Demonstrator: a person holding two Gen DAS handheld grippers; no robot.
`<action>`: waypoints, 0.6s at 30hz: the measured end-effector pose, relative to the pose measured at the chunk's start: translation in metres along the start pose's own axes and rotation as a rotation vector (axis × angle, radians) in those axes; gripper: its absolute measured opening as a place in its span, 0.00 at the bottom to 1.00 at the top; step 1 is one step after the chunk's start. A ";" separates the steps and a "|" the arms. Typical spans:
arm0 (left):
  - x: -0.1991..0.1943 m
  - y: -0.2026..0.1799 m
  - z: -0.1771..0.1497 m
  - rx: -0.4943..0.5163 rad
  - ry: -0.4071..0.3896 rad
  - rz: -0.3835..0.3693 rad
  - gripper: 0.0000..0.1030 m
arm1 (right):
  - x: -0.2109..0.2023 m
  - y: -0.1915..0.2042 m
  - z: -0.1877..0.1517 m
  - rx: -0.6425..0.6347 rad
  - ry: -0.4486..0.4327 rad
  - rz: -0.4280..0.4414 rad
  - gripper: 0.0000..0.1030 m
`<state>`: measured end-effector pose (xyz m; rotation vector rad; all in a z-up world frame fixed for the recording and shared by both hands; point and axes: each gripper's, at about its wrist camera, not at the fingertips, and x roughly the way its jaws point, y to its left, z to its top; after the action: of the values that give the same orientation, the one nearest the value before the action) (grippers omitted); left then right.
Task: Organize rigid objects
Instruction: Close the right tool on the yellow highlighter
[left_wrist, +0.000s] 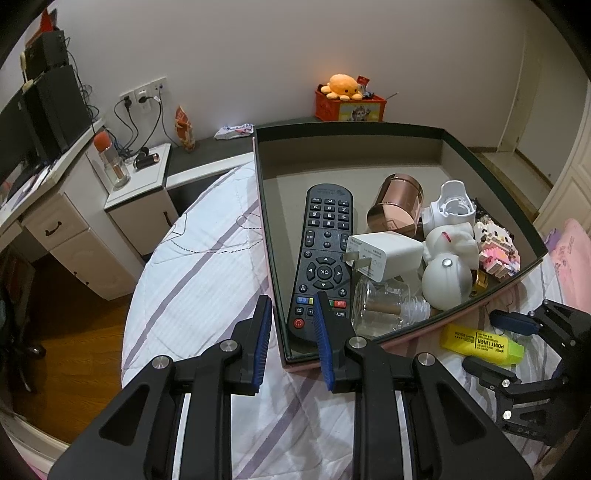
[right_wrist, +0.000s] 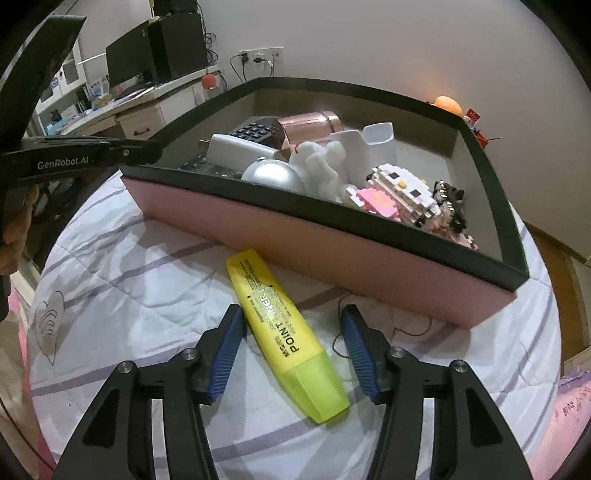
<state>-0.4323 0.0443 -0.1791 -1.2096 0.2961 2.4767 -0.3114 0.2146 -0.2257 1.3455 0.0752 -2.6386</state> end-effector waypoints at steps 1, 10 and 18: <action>0.000 0.000 0.000 -0.003 0.000 0.000 0.22 | 0.001 0.001 0.003 -0.003 -0.003 0.005 0.54; 0.000 -0.002 0.001 -0.001 0.004 0.006 0.22 | -0.010 -0.004 -0.007 0.027 0.024 0.021 0.30; -0.001 -0.003 0.001 0.003 0.005 0.011 0.21 | -0.009 -0.005 -0.006 0.011 0.022 0.020 0.27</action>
<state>-0.4314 0.0470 -0.1780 -1.2163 0.3081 2.4819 -0.3024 0.2211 -0.2226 1.3717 0.0508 -2.6120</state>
